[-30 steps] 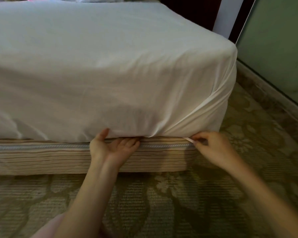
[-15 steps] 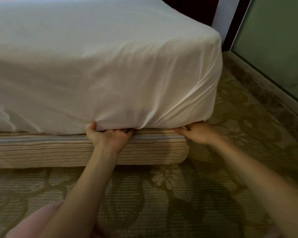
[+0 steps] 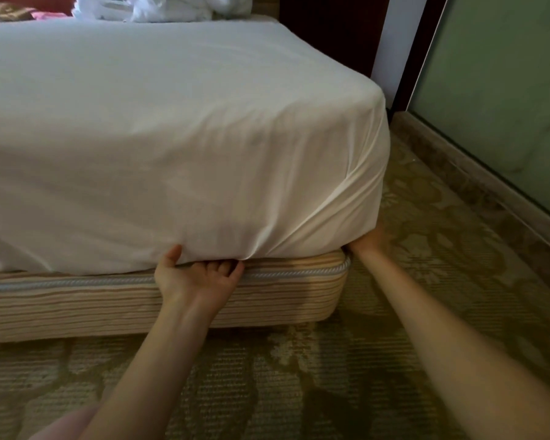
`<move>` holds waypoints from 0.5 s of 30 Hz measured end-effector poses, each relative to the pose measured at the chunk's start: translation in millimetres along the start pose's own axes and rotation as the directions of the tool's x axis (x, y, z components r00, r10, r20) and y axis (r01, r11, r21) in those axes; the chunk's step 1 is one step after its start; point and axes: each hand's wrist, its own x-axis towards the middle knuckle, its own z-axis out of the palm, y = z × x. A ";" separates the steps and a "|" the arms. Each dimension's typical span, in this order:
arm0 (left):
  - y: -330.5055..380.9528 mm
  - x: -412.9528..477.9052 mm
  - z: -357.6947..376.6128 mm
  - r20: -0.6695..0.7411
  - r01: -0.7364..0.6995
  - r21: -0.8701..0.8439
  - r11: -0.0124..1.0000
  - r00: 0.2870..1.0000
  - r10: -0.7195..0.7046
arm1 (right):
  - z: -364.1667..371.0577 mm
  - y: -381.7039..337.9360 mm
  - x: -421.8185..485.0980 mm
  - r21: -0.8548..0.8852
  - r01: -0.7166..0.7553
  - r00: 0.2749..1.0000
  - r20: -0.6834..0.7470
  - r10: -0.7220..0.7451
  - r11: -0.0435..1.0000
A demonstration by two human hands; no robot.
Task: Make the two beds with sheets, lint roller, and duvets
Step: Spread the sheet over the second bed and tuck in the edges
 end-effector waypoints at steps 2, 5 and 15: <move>0.1 3.4 -1.8 0.021 -0.005 -0.007 1.000 1.000 0.005 | 4.4 5.4 -2.0 -0.056 -0.027 1.000 0.008 0.027 0.998; 3.3 10.4 -5.3 0.064 0.013 -0.035 0.999 0.998 -0.011 | -1.0 16.8 -4.5 -0.119 -0.026 0.999 0.039 0.031 0.993; -10.4 10.0 7.8 0.024 -0.069 -0.095 0.993 0.997 0.071 | -43.0 1.8 -30.3 0.173 0.103 0.970 0.202 -0.137 0.980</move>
